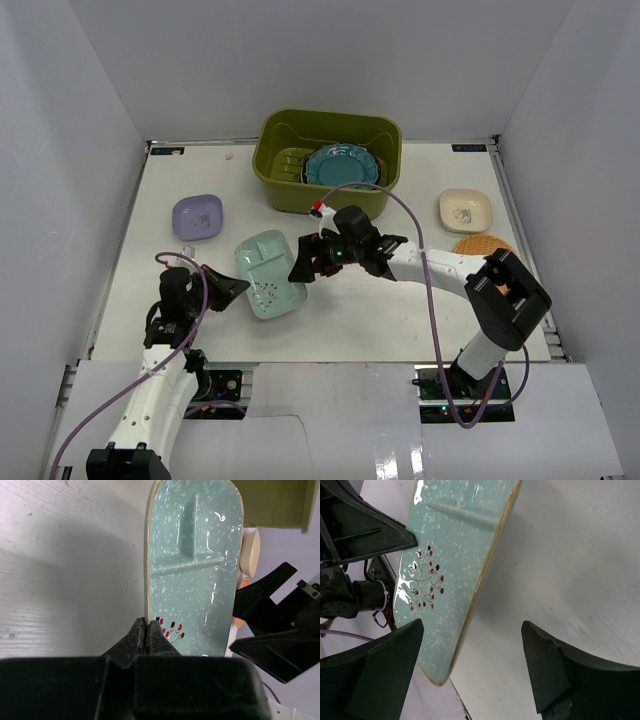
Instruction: Place the plates into the plastic bin on the countertop
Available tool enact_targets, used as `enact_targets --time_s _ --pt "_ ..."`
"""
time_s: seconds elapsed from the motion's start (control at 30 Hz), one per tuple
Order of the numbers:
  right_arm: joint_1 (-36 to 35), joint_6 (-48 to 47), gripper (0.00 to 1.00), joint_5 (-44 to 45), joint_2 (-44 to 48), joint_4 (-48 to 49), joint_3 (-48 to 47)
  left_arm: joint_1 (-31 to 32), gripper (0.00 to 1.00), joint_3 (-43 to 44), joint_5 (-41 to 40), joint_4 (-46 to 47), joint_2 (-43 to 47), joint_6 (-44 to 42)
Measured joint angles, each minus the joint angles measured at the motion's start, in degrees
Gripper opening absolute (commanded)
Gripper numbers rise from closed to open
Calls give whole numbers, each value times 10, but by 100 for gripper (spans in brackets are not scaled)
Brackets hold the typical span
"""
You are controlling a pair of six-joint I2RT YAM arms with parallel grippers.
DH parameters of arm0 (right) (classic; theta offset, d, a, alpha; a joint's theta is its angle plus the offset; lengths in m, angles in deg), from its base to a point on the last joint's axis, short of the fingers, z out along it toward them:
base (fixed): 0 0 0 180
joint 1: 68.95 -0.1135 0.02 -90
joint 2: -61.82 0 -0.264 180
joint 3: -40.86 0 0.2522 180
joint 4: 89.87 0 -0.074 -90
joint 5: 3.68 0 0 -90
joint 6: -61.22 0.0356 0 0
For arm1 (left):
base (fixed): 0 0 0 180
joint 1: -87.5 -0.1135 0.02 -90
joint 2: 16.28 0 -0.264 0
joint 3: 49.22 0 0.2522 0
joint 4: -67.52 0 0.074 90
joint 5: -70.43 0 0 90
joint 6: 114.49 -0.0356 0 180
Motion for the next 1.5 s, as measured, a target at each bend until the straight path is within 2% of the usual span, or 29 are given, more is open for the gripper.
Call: enact_targets --time_s 0.17,0.2,0.27,0.3,0.33,0.37,0.43,0.47,0.5,0.6,0.77,0.97,1.13,1.27,1.5 --pt "-11 0 67 9 -8 -2 -11 0 0 18 30 3 -3 -17" --pt "-12 -1 53 11 -8 -2 -13 0 0 23 34 5 -4 -19" --pt "-12 0 32 14 -8 -4 -19 0 0 37 44 7 -10 -22" --pt "-12 -1 18 17 -8 -4 -22 0 0 43 46 7 -13 -24" --pt "-13 3 13 15 -7 -2 -24 1 6 50 48 8 -17 -27" --pt "-15 11 9 28 -6 -1 -25 1 31 56 49 6 -21 -33" --pt "-13 13 8 43 -1 0 -27 1 62 67 53 2 -29 -44" --pt "-11 8 8 49 3 -4 -27 2 81 78 53 2 -33 -49" --pt "-11 8 8 63 9 -18 -27 2 88 96 51 1 -39 -53" --pt "-2 -2 8 79 17 -68 -38 2 98 186 13 -17 -70 -73" --pt "58 -5 8 66 17 -130 -115 2 98 315 -99 -27 -134 -103" --pt "174 6 8 49 15 -140 -269 -10 98 332 -212 -28 -248 -88" --pt "260 13 8 41 -44 -134 -405 -60 98 306 -255 -18 -341 -47" --pt "292 12 8 44 -119 -149 -484 -98 98 295 -266 4 -387 -15" --pt "308 5 8 45 -226 -198 -534 -123 98 295 -268 50 -490 19"
